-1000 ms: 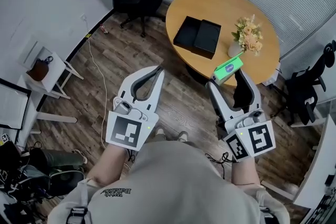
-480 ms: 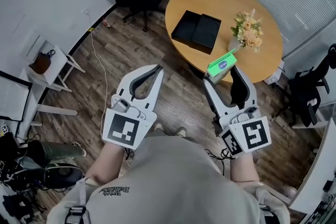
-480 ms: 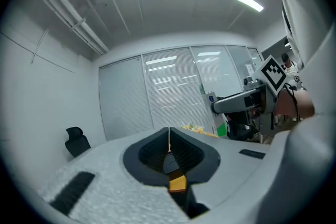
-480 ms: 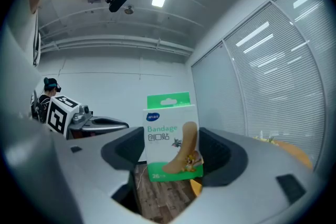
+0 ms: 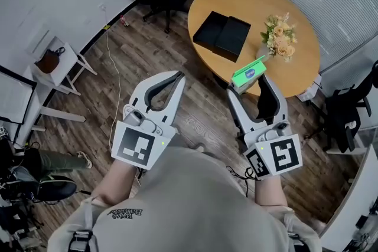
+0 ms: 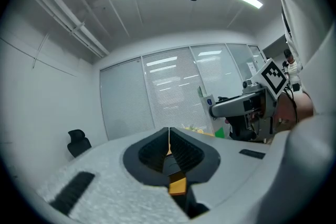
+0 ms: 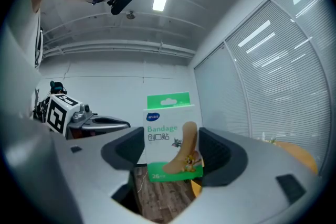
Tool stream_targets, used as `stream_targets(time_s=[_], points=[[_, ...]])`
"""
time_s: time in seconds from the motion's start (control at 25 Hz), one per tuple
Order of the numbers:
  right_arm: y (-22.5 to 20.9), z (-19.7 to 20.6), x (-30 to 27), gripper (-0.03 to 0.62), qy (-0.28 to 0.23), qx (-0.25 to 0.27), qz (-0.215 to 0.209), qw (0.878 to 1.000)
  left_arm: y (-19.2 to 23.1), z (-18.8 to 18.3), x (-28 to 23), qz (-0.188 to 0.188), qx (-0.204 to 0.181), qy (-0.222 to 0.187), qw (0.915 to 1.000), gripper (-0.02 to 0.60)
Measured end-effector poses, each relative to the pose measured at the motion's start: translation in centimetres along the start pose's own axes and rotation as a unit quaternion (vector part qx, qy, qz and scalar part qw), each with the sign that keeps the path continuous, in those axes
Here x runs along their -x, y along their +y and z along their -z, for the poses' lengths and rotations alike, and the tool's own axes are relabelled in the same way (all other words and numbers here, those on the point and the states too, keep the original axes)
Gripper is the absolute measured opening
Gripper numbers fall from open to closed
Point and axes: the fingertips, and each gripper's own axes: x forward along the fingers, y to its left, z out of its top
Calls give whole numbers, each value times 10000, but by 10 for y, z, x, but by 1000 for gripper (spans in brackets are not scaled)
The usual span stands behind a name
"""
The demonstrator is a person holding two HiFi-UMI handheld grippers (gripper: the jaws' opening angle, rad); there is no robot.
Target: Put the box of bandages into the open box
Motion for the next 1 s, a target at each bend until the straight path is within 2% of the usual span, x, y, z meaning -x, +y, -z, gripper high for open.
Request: stream_targets(time_s=[0.2,0.6,0.8,1.0], points=[[1,-1,-1,318,-4,-22,-127,9999,3,0,3,-136,77,-3,9999,26],[-1,6,-10,318,-133,-39,-84,9999,5,8,-2,-107,45,-91,9999,26],[-4,8,-27,318,-193,-15,-47,9998,20,15,-21,20,37,-218,9998,26],[-8,14,-52,318,-122,-12,57,9999,40,26,-42,164,-20,-150,9998,26]])
